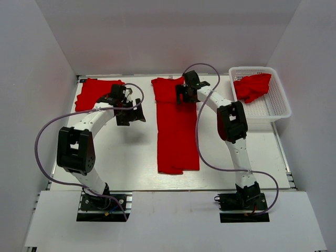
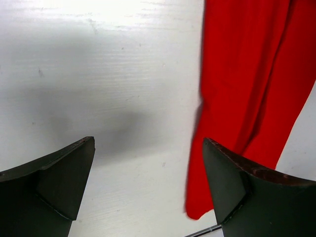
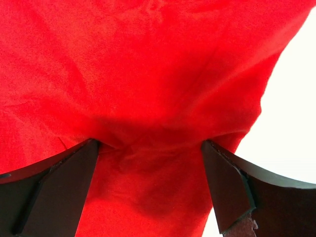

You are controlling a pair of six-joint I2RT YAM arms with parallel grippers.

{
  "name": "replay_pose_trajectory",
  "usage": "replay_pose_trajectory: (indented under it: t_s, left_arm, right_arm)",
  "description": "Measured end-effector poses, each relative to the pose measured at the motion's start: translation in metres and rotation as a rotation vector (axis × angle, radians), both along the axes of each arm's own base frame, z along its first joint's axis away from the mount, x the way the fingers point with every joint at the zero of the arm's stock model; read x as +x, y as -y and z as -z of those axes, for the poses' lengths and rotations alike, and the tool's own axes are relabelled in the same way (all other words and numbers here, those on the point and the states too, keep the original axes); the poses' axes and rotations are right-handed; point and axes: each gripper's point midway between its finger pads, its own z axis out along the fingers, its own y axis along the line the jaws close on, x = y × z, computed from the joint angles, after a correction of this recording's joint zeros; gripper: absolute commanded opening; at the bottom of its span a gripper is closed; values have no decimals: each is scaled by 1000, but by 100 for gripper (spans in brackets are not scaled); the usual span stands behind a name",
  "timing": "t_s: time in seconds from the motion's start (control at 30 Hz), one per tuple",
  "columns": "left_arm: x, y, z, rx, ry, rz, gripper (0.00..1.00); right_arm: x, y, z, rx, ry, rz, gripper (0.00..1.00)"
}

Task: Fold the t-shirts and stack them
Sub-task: Rotate the tshirt 90 degrees

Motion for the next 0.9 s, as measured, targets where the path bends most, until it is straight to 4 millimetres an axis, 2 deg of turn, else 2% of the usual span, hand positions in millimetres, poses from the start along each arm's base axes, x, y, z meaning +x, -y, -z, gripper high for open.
replay_pose_trajectory:
  t_s: [0.1, 0.17, 0.3, 0.4, 0.47, 0.57, 0.67, 0.8, 0.83, 0.9]
  left_arm:
    - [9, 2, -1, 2, 5, 19, 100]
    - [14, 6, 2, -5, -1, 36, 100]
    - [15, 10, 12, -13, -36, 68, 100]
    - [12, 10, 17, -10, -56, 79, 100]
    - [10, 10, 16, -9, -58, 81, 100]
    - [-1, 8, 12, -14, -42, 79, 100]
    - [-25, 3, 8, -18, -35, 70, 100]
    - [-44, 6, 6, -44, -17, 76, 100]
    - [-49, 7, 9, -50, -20, 79, 100]
    - [-61, 7, 18, -55, -43, 82, 100]
  right_arm:
    - [29, 4, -2, 19, 45, -26, 90]
    - [38, 6, -2, 32, 63, -58, 90]
    - [43, 11, -3, 26, 85, -137, 90]
    - [37, 11, -5, -1, 113, -210, 90]
    - [21, 15, -9, -25, 113, -259, 90]
    - [-12, 24, -32, -49, 144, -321, 90]
    - [-45, 33, -72, -49, 209, -348, 90]
    - [-89, 41, -129, -16, 330, -344, 90]
    - [-104, 43, -138, -8, 354, -352, 90]
    - [-141, 49, -138, -10, 364, -388, 90]
